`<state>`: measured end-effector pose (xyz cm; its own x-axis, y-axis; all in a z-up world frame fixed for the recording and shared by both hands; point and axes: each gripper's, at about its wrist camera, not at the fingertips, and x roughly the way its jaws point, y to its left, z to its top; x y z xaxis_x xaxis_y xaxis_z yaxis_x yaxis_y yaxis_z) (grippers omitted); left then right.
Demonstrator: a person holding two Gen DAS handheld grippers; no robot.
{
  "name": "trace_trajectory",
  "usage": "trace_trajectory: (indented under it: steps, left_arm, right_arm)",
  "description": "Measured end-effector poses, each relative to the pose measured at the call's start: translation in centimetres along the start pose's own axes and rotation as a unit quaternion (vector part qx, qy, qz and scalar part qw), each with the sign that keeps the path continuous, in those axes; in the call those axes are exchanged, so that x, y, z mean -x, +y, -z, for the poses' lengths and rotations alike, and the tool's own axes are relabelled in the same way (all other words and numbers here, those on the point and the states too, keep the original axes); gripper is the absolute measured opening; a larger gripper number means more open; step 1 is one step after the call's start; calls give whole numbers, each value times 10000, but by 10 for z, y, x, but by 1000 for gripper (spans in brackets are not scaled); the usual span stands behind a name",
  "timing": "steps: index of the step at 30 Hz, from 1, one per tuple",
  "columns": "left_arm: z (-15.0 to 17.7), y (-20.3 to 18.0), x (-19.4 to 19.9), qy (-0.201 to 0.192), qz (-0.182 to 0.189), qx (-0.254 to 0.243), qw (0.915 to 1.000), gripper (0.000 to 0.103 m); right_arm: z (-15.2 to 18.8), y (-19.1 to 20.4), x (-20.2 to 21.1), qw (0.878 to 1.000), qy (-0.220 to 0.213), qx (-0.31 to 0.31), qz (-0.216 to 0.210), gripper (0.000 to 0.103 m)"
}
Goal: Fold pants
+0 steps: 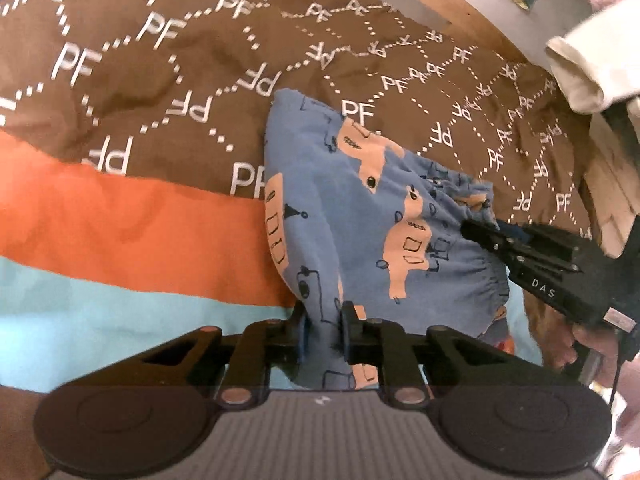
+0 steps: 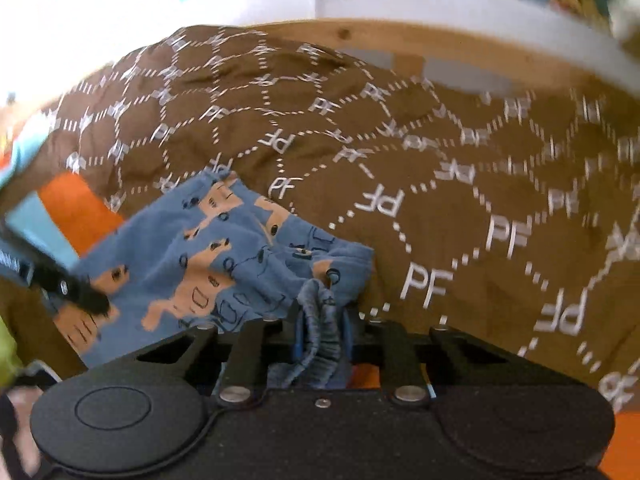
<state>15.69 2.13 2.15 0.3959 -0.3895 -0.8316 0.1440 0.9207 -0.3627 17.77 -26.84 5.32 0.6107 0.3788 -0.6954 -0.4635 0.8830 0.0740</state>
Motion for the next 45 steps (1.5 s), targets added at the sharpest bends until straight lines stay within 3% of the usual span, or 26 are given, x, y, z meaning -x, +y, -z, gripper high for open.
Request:
trace_trajectory:
  steps: [7,15,34,45]
  left_arm:
    - [2,-8,9,-136,-89,-260,9995,17]
    - [7,-11,20,-261,-44,-295,9992,16]
    - [-1,-31,33,-514,187,-548,9970,16]
    - [-33,-43,41,-801,203,-636,9946,16]
  right_arm:
    - [-1,26,11,9947,-169,899,477,16]
    - [2,48,25,9788,-406,1822,842,16]
    - [-7,47,47,9672,-723,2135,1174,15]
    - [-31,39,47,9575,-939,2339,1404,15]
